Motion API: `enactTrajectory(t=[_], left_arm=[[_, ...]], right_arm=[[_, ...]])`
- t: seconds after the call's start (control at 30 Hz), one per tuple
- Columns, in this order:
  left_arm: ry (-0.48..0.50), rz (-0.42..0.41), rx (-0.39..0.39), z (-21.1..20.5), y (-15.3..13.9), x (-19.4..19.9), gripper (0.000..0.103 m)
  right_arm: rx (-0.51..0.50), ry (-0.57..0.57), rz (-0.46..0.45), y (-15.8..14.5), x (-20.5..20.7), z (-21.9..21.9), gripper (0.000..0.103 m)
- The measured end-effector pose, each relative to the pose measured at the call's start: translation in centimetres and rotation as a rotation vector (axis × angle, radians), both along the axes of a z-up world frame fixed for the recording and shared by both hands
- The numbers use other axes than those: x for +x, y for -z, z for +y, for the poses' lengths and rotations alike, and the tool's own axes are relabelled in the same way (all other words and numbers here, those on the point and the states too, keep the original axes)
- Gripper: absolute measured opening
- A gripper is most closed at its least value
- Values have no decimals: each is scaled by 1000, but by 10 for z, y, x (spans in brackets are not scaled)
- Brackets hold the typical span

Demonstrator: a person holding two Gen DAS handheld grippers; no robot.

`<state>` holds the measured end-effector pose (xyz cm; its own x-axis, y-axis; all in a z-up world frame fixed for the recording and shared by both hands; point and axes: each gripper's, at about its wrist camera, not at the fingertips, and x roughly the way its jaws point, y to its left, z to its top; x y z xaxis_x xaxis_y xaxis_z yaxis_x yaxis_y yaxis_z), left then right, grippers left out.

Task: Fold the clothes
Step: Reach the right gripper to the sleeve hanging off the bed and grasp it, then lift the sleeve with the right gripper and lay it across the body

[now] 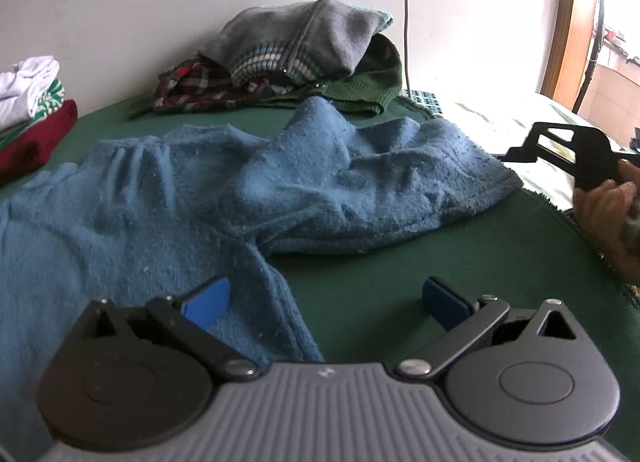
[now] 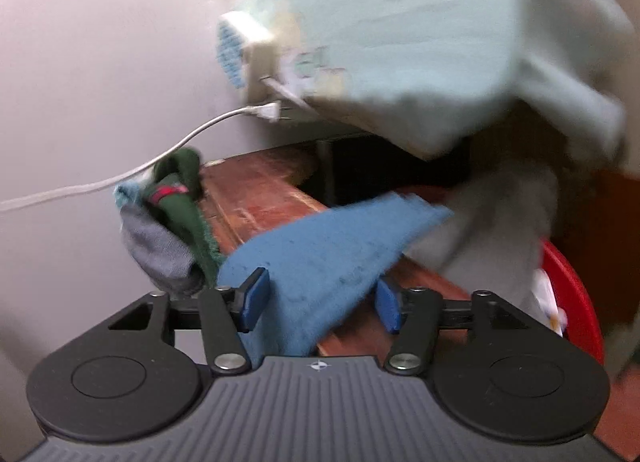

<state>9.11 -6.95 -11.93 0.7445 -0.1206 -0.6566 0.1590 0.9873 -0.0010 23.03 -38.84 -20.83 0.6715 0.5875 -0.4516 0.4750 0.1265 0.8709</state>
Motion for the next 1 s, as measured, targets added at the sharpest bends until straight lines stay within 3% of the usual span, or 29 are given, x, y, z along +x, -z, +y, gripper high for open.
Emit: enactTrajectory(t=[0.07,0.13,0.23,0.33,0.5,0.63,0.8,1.0], left_arm=[[0,-1,0,0,0,0,102],[-1,-1,-1,0,0,-1,102],[0,-3,-1,0,0,-1,102],[-1,-4,-2,0,0,-1,102],[17,15,-5,2,-3,2,102],[-38,15,-178,42,-19,-15,101],[-216,-12,-310,122,-35,-66,101],[-433,1,-422,212,-39,-137,101]], right_arm=[[-55,9,-31,-5,2,2,34],[-138,1,-62,-15,1,2,19],[-256,22,-121,-34,-8,-3,9],[-421,-1,-238,-68,-16,-3,8],[-714,-145,-534,-142,-28,32,7],[-889,-311,-754,-180,-38,89,7],[-958,-487,-935,-191,-58,172,7],[-991,-709,-1032,-165,-95,279,7]])
